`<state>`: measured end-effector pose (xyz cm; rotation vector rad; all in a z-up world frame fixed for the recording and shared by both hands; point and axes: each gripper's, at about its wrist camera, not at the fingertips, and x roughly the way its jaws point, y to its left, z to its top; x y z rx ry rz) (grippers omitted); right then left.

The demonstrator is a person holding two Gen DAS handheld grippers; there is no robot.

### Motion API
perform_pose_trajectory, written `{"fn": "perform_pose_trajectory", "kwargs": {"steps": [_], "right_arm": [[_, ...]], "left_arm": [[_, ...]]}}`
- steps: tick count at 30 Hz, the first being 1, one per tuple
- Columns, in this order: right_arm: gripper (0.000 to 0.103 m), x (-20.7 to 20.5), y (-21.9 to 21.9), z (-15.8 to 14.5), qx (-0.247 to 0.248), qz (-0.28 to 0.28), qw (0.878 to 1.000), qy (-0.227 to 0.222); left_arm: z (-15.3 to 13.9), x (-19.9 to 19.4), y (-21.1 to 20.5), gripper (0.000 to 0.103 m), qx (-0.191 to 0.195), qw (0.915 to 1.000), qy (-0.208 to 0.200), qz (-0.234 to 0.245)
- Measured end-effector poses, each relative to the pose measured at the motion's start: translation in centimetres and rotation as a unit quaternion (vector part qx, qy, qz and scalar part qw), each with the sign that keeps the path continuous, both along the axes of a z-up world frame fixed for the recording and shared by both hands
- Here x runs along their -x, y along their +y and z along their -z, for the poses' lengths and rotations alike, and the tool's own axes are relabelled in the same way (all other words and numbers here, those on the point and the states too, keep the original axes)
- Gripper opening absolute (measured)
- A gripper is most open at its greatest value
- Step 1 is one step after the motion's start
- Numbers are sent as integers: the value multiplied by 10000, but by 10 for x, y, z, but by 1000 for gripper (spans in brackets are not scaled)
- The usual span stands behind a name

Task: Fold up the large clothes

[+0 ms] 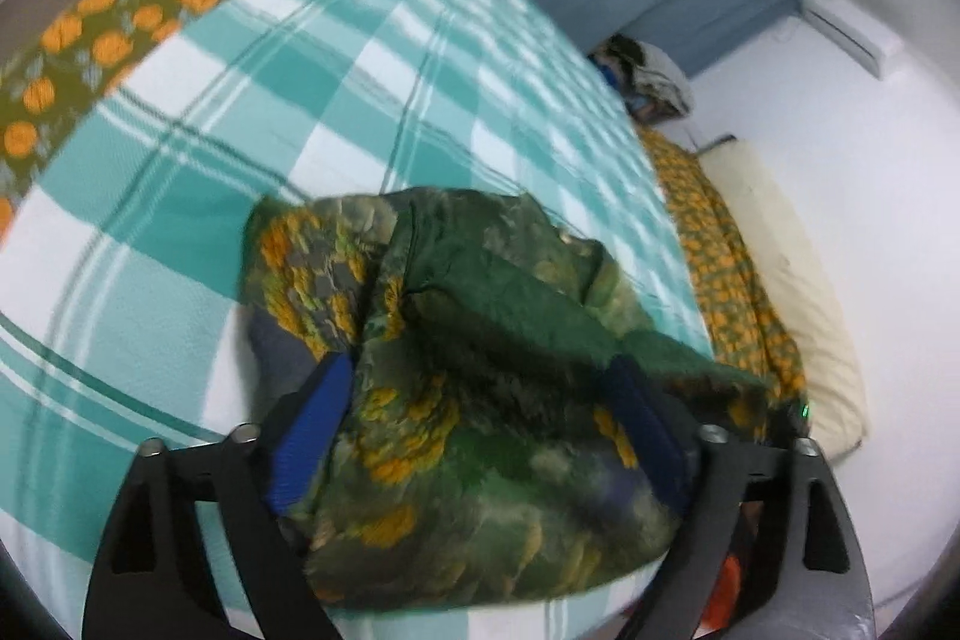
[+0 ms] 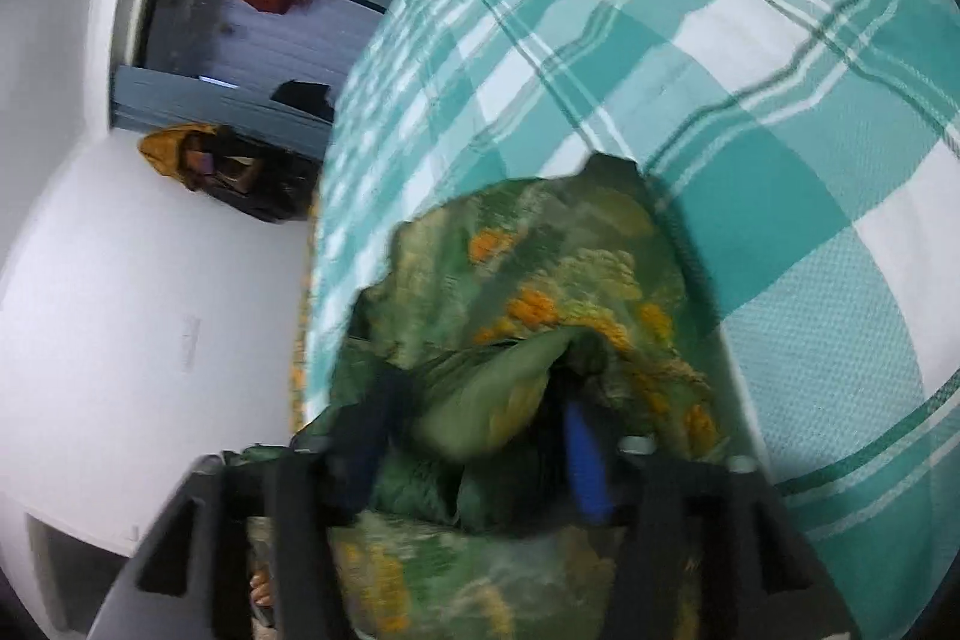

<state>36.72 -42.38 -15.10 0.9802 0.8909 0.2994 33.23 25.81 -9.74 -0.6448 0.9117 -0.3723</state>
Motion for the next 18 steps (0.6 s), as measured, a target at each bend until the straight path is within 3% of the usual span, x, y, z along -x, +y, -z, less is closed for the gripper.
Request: {"fn": "perform_pose_trajectory", "kwargs": {"steps": [1, 3, 5, 7, 8, 10, 13, 14, 15, 16, 17, 18], "right_arm": [[83, 2, -2, -10, 65, -42, 9999, -107], [83, 5, -3, -28, 430, -217, 9985, -278], [83, 3, 5, -40, 1158, -549, 9913, -315], [83, 1, 22, -44, 2148, -975, 9715, -234], [83, -3, 37, -42, 2700, -1197, 9553, -160], [83, -6, 50, -35, 3119, -1329, 9408, -45], [82, -16, 66, -20, 3330, -1301, 9339, 83], [82, -19, 71, -14, 3370, -1237, 9333, 116], [71, -18, 73, -13, 3368, -1217, 9336, 123], [42, -18, 78, -13, 3484, -1178, 9298, 140], [26, -16, 82, -15, 3688, -1120, 9226, 161], [18, -11, 86, -20, 3877, -1092, 9151, 150]], "left_arm": [[-3, 3, 2, 93, -105, 9998, -42, 158], [-1, 8, -4, 95, -365, 9975, 70, 598], [10, 5, -16, 94, -542, 9941, 307, 892], [22, -4, -30, 94, -804, 9911, 467, 952], [27, -11, -37, 94, -888, 9909, 481, 891], [37, -27, -46, 88, -800, 9933, 522, 643], [44, -39, -55, 61, -749, 9943, 683, 328], [45, -40, -58, 28, -844, 9935, 706, 291], [45, -39, -60, 12, -982, 9921, 729, 286], [44, -37, -61, 10, -1049, 9913, 723, 329], [40, -30, -61, 8, -1140, 9908, 632, 364], [36, -24, -60, 7, -1256, 9898, 552, 392]]}}
